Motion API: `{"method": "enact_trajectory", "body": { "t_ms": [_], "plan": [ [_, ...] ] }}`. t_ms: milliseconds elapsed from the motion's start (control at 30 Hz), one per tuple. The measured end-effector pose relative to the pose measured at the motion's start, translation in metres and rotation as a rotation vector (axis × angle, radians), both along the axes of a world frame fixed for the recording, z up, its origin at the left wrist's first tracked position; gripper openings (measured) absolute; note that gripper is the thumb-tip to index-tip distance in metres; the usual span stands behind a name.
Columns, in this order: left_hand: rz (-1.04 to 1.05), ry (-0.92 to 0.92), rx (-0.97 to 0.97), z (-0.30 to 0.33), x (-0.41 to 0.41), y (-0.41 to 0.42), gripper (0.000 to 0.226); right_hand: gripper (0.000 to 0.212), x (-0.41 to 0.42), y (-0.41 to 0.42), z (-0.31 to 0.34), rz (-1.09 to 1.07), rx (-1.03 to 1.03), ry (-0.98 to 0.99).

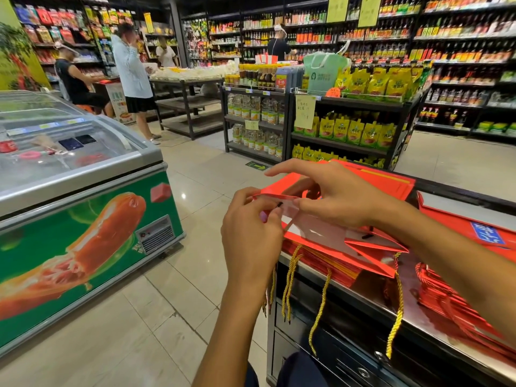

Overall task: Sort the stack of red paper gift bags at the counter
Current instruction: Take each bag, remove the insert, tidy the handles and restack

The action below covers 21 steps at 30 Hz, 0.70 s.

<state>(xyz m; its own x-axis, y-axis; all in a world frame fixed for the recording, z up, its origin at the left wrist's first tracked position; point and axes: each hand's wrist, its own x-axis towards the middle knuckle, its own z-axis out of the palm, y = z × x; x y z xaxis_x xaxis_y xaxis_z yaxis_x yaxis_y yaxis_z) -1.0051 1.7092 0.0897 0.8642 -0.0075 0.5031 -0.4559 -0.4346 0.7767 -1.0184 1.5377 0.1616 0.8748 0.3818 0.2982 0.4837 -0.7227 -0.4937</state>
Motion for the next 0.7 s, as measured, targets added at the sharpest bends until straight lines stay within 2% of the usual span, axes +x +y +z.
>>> {"method": "enact_trajectory", "body": {
  "t_ms": [167, 300, 533, 633, 700],
  "plan": [
    [-0.106, 0.016, -0.122, -0.004, 0.001, 0.01, 0.011, 0.054, 0.003, -0.008, -0.003, -0.037, -0.004, 0.005],
    [-0.145, 0.0, -0.089, -0.005, 0.003, 0.019, 0.01, 0.035, 0.006, -0.007, -0.002, -0.015, -0.084, 0.027],
    [-0.212, 0.103, -0.383, -0.021, 0.002, 0.028, 0.005, 0.021, 0.012, -0.031, -0.013, -0.077, -0.126, 0.011],
    [-0.16, 0.171, -0.598, -0.019, 0.005, 0.02, 0.021, 0.013, 0.014, -0.036, -0.024, -0.08, -0.126, -0.05],
    [-0.132, 0.257, -0.562, -0.018, 0.012, 0.017, 0.031, 0.01, 0.014, -0.036, -0.029, -0.062, -0.103, -0.087]
  ]
}}
